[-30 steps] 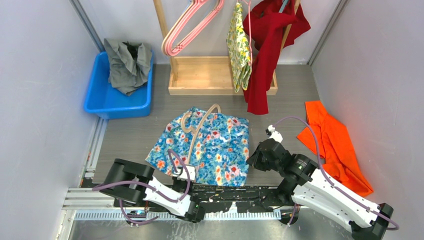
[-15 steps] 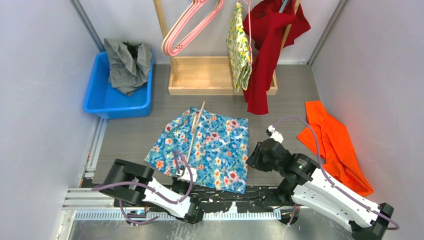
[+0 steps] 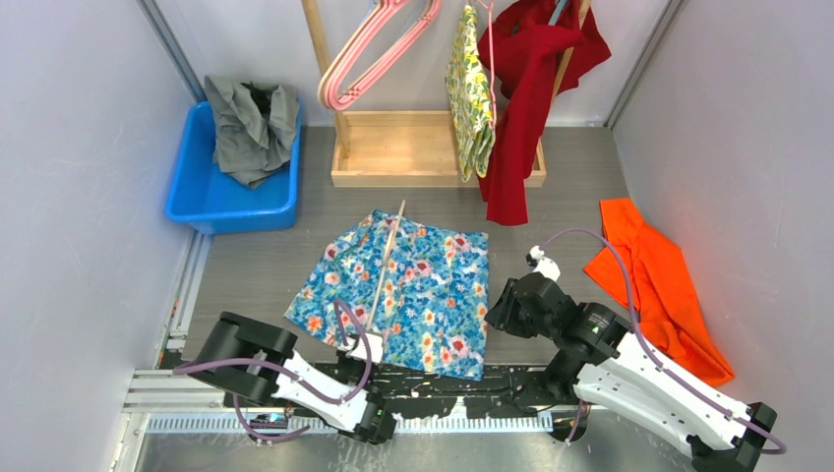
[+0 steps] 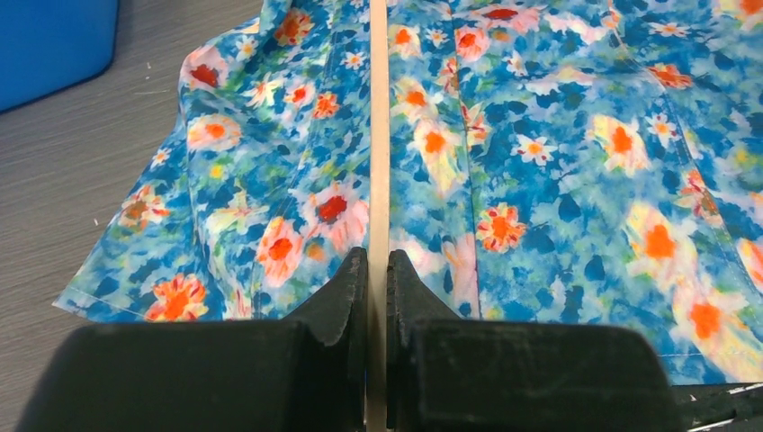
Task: Place the skirt on the hanger
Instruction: Hang the skirt on the hanger.
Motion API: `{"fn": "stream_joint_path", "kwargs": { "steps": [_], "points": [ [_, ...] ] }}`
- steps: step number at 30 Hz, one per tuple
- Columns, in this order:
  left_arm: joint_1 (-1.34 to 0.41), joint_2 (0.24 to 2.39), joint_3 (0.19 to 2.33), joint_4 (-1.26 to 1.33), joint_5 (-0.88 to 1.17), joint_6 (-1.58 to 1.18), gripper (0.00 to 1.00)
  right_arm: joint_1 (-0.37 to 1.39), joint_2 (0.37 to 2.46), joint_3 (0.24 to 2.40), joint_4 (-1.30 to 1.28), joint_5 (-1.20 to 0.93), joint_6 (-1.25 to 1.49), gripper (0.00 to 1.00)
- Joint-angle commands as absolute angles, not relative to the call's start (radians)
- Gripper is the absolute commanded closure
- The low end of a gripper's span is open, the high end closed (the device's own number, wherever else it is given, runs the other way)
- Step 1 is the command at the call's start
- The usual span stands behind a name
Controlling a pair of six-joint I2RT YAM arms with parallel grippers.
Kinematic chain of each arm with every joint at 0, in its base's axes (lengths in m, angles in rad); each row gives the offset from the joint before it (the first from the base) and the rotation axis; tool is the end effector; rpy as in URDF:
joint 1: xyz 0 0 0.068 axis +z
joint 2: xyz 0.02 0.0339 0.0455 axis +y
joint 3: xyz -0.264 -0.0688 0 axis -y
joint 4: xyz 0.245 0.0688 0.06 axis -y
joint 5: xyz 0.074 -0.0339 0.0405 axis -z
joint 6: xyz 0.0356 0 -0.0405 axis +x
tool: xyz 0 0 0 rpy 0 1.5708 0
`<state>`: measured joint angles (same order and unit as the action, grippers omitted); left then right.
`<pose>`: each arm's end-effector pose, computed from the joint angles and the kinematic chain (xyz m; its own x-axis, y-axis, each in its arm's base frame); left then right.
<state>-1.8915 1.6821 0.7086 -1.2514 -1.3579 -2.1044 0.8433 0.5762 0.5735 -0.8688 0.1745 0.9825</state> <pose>-0.0260 -0.1886 0.1423 -0.1385 0.1602 -0.9773 0.2088 0.9694 0.1293 0.0804 0.0810 0.2332 -0.8325 0.2971 -0.4677 0.0564 0.8852 0.4617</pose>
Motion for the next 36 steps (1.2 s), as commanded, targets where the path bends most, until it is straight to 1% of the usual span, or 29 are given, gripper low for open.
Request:
{"fn": "stream_joint_path", "kwargs": {
  "steps": [1,8,12,19,28,36],
  "points": [
    [-1.911,1.647,0.701,-1.216,-1.493,-2.706,1.0,0.849,0.58,0.605,-0.841,0.196,0.979,0.6],
    [-1.932,1.591,0.633,-1.105,-1.565,-2.706,1.0,0.849,0.636,0.633,-0.793,0.173,0.964,0.6],
    [-1.939,1.576,0.64,-1.13,-1.585,-2.707,1.0,0.85,0.68,0.651,-0.76,0.164,0.957,0.6],
    [-1.948,1.543,0.725,-1.289,-1.582,-2.706,1.0,0.849,0.67,0.66,-0.774,0.174,0.957,0.6],
    [-1.98,1.401,0.811,-1.51,-1.592,-2.706,1.0,0.85,0.636,0.701,-0.847,0.206,0.946,0.6],
    [-1.983,1.371,0.943,-1.721,-1.626,-2.706,1.0,0.85,0.601,0.752,-0.918,0.236,0.936,0.6]
  ]
}}
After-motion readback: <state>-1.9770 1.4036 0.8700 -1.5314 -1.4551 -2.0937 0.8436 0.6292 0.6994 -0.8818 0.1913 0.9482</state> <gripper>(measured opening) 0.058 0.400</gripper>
